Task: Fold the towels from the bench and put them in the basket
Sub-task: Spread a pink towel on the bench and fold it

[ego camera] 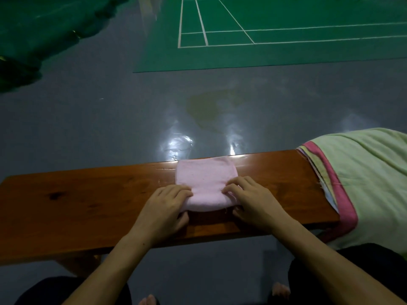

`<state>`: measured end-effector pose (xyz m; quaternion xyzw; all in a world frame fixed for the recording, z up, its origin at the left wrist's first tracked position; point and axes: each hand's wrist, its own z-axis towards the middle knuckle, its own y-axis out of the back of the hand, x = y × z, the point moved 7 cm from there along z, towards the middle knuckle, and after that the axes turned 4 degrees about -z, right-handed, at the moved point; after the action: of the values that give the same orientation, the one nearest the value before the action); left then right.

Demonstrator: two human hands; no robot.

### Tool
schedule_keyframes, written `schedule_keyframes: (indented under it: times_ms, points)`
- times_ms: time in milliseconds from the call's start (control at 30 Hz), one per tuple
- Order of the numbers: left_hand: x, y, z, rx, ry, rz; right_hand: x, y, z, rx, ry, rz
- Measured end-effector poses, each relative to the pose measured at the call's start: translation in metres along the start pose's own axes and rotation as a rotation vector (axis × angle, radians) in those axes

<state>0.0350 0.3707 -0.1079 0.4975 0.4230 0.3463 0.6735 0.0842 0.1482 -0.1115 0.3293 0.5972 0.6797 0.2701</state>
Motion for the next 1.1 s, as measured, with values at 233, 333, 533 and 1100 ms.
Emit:
schedule_keyframes:
  times_ms: [233, 333, 533, 1100]
  points:
    - [0.02, 0.014, 0.009, -0.087, 0.1, -0.251, -0.011, 0.007, 0.009, -0.07, -0.165, 0.214]
    - [0.026, 0.016, 0.005, -0.1, 0.149, -0.319, -0.015, 0.008, 0.008, -0.083, -0.239, 0.318]
    - [0.036, 0.021, 0.0, -0.159, 0.265, -0.416, -0.016, 0.0, 0.006, -0.038, -0.302, 0.414]
    - [0.008, 0.038, 0.002, -0.305, 0.217, 0.112, 0.01, 0.031, 0.001, -0.293, -0.322, -0.099]
